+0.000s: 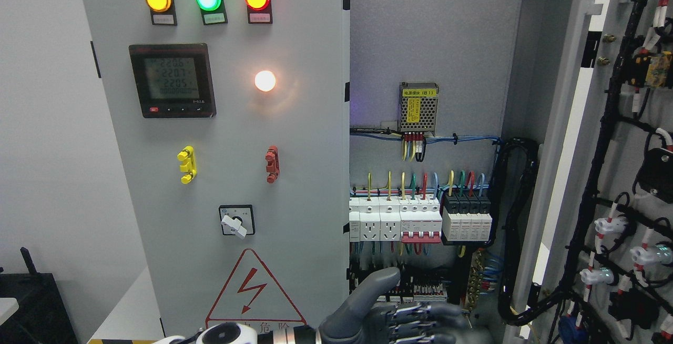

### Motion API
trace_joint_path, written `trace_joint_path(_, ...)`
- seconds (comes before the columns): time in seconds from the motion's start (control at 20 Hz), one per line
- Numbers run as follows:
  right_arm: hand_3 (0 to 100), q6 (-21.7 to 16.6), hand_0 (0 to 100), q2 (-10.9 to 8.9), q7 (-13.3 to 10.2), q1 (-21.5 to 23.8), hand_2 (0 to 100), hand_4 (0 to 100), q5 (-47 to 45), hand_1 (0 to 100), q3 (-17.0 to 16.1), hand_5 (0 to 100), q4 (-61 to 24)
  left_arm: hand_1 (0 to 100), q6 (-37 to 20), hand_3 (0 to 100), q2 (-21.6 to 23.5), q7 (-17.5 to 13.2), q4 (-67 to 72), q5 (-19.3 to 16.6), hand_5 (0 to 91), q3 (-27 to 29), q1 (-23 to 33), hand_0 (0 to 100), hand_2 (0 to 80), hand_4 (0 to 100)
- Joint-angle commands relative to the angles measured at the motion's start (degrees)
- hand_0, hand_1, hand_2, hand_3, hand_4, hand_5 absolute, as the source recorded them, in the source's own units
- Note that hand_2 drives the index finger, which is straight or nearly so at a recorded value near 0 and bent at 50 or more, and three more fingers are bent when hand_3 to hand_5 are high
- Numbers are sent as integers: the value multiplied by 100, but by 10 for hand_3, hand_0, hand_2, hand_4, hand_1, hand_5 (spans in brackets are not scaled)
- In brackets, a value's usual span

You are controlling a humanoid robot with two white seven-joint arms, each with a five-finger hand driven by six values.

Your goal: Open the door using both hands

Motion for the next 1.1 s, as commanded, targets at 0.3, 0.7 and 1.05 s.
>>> trace_joint_path(0.3, 0, -1, 107, -1, 2, 1, 0, 0, 0, 0, -1, 0, 1, 0, -35, 0, 1936, -453, -442, -1079, 0, 1500, 2794, 0, 0, 31)
trace_joint_path(0.7, 0, -1, 107, -1, 2, 1, 0, 0, 0, 0, -1, 0, 1, 0, -52, 0, 2235, -648, -266, -1853, 0, 3081, 5078, 0, 0, 31)
trace_joint_path(1.05, 0, -1, 107, -1, 2, 1, 0, 0, 0, 0, -1, 0, 1, 0, -52, 0, 2130, -744, 129, -3108, 0, 4164, 7198, 0, 0, 31)
